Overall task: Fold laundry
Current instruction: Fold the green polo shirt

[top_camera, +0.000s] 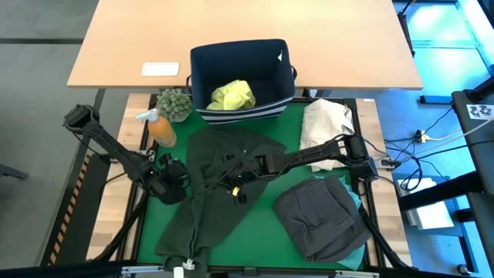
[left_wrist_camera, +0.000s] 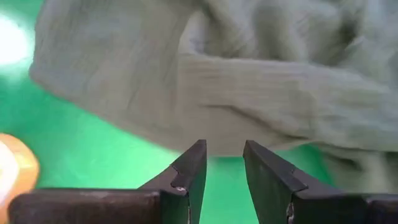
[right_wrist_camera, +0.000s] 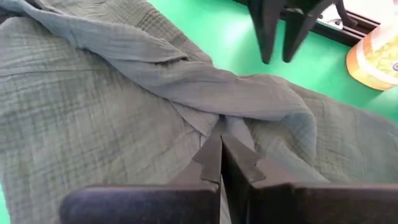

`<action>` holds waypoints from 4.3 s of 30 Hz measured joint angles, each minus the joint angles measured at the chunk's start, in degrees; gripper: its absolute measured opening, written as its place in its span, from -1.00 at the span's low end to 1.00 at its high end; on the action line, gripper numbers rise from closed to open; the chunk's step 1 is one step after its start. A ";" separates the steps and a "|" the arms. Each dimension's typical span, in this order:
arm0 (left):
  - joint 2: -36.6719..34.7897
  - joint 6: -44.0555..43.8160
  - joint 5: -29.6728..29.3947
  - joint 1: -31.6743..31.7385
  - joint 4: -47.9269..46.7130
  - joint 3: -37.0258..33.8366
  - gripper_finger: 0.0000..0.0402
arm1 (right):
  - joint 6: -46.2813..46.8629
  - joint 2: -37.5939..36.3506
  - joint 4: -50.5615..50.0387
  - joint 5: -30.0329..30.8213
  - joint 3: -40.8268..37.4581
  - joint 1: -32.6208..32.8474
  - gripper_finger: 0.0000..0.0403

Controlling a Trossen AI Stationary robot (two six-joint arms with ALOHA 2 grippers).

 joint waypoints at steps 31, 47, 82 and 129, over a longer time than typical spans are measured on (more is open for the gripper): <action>11.17 27.67 18.62 21.94 2.73 0.15 -0.07 | -0.55 0.00 -5.39 -0.13 0.00 0.00 -0.98; 11.65 35.99 7.59 23.89 4.13 2.45 -0.04 | -1.92 0.02 -5.58 -0.61 0.00 0.00 -0.98; 14.28 57.06 11.55 24.87 33.74 7.26 -0.73 | 2.70 -11.42 -19.71 5.64 -3.07 0.09 -0.98; 30.38 59.04 9.56 27.86 14.69 23.43 0.16 | 4.20 -24.24 5.57 9.62 -28.00 -1.50 -0.98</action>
